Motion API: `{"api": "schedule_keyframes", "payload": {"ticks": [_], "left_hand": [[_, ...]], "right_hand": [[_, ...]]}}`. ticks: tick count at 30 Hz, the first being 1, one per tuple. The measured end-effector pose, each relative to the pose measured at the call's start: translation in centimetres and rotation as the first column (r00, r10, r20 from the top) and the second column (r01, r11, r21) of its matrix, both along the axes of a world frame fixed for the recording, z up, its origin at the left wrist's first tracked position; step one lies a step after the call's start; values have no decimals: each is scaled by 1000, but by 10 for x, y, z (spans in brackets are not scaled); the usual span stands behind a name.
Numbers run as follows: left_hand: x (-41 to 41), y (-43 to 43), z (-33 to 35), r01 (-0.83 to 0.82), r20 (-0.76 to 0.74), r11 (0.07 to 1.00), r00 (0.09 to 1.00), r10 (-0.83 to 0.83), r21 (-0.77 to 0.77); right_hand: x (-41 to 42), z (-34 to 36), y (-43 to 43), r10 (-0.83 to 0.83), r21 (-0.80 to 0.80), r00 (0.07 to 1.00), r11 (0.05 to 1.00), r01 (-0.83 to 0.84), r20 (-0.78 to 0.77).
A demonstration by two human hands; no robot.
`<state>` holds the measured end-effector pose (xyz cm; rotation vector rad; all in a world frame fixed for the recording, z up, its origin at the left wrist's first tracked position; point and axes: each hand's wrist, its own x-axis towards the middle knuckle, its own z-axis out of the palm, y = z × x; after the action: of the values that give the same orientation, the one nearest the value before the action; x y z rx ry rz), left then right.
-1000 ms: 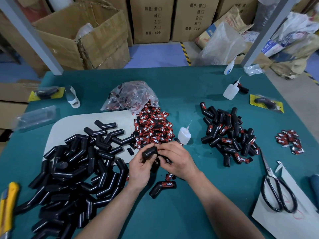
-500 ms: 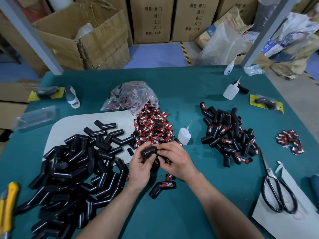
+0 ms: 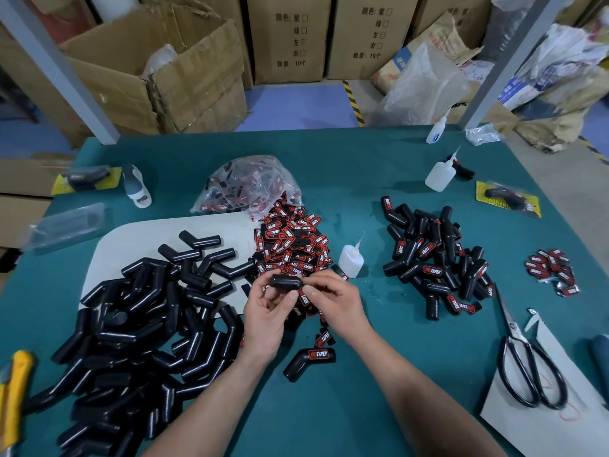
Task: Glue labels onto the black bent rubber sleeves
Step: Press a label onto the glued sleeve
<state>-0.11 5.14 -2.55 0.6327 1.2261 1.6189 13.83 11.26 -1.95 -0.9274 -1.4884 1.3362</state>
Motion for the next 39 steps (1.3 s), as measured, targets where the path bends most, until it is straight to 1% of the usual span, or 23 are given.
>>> {"api": "schedule_keyframes", "payload": {"ticks": [2,5,9,12,15,20,25,33,39], "left_hand": [[2,0,-2,12,-21,1000,1000,-12,-5],[2,0,-2,6,-28,1000,1000,-6,1],[2,1,-3,11,-11,1000,1000,-11,10],[0,2,-5,-1,35,1000,999,1,0],[-1,4,-6,-21,55,1000,998,22,-15],[-3,4,-7,26,13,999,1000,-27,26],[-4,4,-8,31,35,999,999,-32,38],[-5,4,-9,44,6,999,999,-44,28],[-5,3,-9,30,27,999,999,-31,27]], "right_hand": [[1,0,3,18,-91,999,996,-21,-41],[2,1,6,45,-141,997,989,-54,-66],[3,0,10,68,-240,997,968,-75,-36],[5,0,11,113,-274,993,954,-119,-40],[5,0,9,114,-227,993,967,-112,-6],[6,-1,6,96,-138,995,986,-90,36],[6,-3,6,80,-140,995,988,-71,60],[4,2,4,64,-114,994,992,-55,85],[5,3,3,57,-85,989,995,-46,135]]}}
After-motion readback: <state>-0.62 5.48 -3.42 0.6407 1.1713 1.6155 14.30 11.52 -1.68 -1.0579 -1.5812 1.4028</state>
